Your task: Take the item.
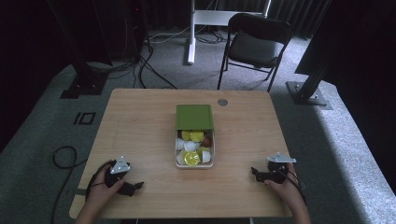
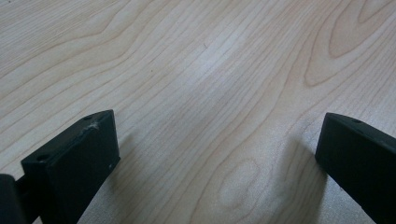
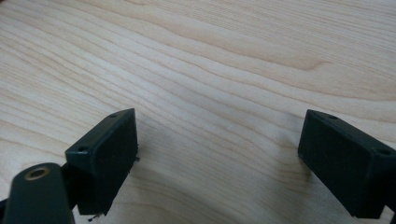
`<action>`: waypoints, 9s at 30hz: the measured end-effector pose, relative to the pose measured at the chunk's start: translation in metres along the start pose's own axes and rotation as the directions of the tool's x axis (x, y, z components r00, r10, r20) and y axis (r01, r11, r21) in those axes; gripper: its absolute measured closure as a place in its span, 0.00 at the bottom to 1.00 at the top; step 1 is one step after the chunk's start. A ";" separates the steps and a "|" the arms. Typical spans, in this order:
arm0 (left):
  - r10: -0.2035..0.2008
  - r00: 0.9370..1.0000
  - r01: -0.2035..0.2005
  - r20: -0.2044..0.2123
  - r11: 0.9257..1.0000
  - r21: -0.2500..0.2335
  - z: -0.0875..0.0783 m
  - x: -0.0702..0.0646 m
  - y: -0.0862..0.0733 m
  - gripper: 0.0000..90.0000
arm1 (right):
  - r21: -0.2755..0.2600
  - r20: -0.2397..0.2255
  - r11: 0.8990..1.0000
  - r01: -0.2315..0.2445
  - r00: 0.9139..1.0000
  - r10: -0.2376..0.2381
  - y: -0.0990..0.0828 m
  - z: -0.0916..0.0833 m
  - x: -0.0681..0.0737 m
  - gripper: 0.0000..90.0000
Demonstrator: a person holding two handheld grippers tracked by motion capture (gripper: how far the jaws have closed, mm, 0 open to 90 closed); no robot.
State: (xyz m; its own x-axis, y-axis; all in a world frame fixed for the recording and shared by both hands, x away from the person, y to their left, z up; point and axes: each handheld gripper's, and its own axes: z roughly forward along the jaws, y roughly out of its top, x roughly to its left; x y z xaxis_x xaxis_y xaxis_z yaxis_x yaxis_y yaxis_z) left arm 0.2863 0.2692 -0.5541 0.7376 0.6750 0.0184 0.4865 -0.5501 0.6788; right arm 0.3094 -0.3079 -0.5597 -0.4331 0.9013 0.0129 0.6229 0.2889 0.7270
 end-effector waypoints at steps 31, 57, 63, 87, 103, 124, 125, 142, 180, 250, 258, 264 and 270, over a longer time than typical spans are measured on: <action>0.000 1.000 0.000 0.000 1.000 -0.001 0.000 0.000 0.000 0.01 | 0.001 0.011 1.000 -0.009 1.000 0.009 0.002 0.002 0.002 0.13; 0.001 1.000 -0.001 -0.001 1.000 -0.001 0.000 0.000 0.000 0.01 | -0.081 -0.013 0.997 -0.001 1.000 0.000 0.040 -0.013 0.023 0.15; 0.001 1.000 -0.001 -0.001 1.000 -0.001 0.000 0.000 0.000 0.01 | -0.121 -0.041 0.992 0.016 0.999 -0.021 0.058 -0.022 0.033 0.15; 0.000 1.000 0.000 -0.001 1.000 -0.002 0.000 0.000 0.000 0.01 | -0.242 -0.147 0.962 0.124 0.976 -0.162 0.127 -0.029 0.089 0.15; 0.002 1.000 -0.002 -0.002 1.000 -0.003 0.000 0.000 0.000 0.01 | -0.255 -0.244 0.949 0.185 0.937 -0.248 0.146 -0.015 0.134 0.15; 0.000 1.000 0.000 -0.001 1.000 -0.003 0.000 0.000 0.000 0.01 | -0.210 -0.319 0.947 0.245 0.898 -0.303 0.133 0.013 0.188 0.15; -0.001 1.000 0.001 -0.001 1.000 -0.003 0.000 0.000 0.000 0.01 | -0.209 -0.319 0.947 0.245 0.898 -0.302 0.132 0.014 0.190 0.15; -0.001 1.000 0.001 -0.001 1.000 -0.003 0.000 0.000 0.000 0.01 | -0.143 -0.264 0.947 0.286 0.911 -0.315 0.116 0.036 0.215 0.25; -0.002 1.000 0.002 -0.001 1.000 -0.004 0.000 0.000 0.000 0.01 | -0.180 -0.253 0.951 0.251 0.923 -0.292 0.141 0.018 0.199 0.45; 0.000 1.000 0.000 -0.001 1.000 -0.001 0.000 0.000 0.000 0.01 | -0.211 0.090 0.976 -0.053 0.993 0.074 0.125 0.066 0.041 0.45; 0.001 1.000 -0.001 -0.001 1.000 -0.001 0.000 0.000 0.000 0.01 | -0.183 0.122 0.980 -0.073 0.988 0.097 0.112 0.085 0.030 0.45; 0.001 1.000 -0.001 -0.001 1.000 -0.001 0.000 0.000 0.000 0.01 | -0.173 0.116 0.980 -0.098 0.986 0.119 0.104 0.097 0.025 0.45; 0.001 1.000 -0.001 -0.001 1.000 -0.001 0.000 0.000 0.000 0.01 | -0.159 0.107 0.983 -0.091 0.988 0.109 0.106 0.097 0.025 0.44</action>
State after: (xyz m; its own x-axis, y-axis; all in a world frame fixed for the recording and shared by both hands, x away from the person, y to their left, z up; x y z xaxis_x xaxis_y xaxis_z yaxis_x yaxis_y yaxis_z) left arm 0.2864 0.2692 -0.5541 0.7375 0.6750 0.0195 0.4854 -0.5499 0.6797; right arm 0.4279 -0.2230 -0.5487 -0.2905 0.9567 0.0184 0.5483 0.1507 0.8226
